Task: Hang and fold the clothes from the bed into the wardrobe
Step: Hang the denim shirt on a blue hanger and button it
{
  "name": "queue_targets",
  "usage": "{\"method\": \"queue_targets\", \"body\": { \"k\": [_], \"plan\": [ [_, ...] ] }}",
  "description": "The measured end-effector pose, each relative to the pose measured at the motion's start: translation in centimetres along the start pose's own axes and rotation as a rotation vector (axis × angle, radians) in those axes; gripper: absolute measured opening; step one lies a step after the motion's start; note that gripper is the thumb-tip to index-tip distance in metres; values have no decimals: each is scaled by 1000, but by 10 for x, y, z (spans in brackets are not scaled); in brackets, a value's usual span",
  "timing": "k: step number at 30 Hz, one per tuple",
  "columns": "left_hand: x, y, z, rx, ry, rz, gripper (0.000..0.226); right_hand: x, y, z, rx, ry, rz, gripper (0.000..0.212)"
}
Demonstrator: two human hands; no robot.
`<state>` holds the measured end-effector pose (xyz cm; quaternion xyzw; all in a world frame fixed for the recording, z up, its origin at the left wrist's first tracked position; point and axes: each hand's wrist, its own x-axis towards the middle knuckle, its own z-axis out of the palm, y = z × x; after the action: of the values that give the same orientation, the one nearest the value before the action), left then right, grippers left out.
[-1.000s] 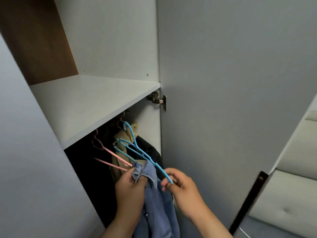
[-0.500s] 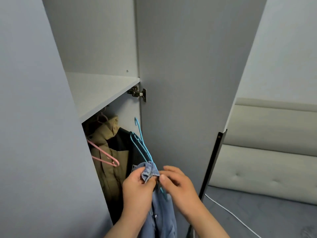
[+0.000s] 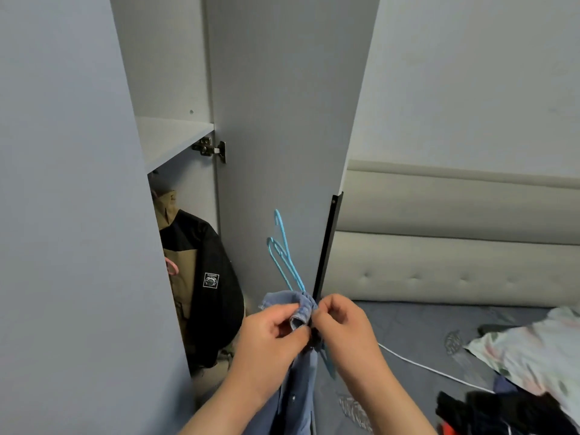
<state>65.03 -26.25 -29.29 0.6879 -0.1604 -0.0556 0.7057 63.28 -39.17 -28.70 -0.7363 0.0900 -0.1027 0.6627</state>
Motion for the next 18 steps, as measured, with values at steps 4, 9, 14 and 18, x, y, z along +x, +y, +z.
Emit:
{"method": "queue_targets", "body": {
  "k": [4,9,14,18],
  "plan": [
    [-19,15,32,-26,-88,1,16,-39,-3,-33,-23,84,-22,21],
    [-30,11,79,-17,-156,-38,26,-83,7,-77,-74,202,18,30],
    [-11,7,133,-77,-377,-129,21,-94,11,-127,87,277,112,28],
    [15,3,181,-198,-506,-257,21,-86,13,-171,177,361,103,29]
  ]
}}
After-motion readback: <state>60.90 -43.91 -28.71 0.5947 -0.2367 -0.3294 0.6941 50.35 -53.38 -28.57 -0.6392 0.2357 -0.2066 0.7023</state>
